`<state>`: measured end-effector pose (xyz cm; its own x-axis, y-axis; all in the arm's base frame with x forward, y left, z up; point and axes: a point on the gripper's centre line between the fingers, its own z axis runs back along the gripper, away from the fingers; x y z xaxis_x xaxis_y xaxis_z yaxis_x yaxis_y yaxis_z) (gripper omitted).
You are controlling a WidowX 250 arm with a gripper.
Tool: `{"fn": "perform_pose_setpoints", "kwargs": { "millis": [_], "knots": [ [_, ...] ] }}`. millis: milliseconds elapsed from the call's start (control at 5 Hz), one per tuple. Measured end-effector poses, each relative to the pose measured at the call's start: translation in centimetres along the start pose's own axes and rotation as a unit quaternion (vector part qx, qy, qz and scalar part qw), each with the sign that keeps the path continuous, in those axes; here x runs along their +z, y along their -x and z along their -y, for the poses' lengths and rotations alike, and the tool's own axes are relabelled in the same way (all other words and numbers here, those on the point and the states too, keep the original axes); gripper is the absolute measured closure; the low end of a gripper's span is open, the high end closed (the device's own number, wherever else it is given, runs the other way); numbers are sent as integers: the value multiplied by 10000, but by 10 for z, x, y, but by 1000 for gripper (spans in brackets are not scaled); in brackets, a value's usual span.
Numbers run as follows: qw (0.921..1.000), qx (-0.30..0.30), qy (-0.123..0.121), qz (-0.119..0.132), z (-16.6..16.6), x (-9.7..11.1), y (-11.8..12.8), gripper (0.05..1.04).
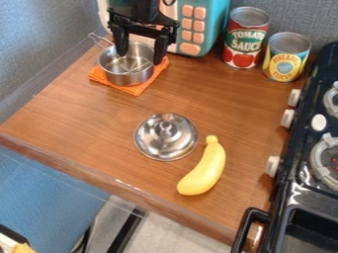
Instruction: Moved the banana to the upper middle of the table
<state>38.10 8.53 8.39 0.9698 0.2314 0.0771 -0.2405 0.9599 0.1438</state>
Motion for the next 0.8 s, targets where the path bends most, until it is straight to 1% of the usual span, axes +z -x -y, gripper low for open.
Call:
{"fn": "perform_pose_setpoints", "kwargs": {
  "millis": [200, 400, 600, 800],
  "knots": [
    [9998, -32, -15, -203, 3, -15, 4, 85],
    [9994, -218, -13, -273, 17, -22, 13, 84],
    [9991, -413, -32, -118, 30, -16, 19, 84],
    [9982, -585, 4, 165, 43, 4, 31, 85]
  ]
}}
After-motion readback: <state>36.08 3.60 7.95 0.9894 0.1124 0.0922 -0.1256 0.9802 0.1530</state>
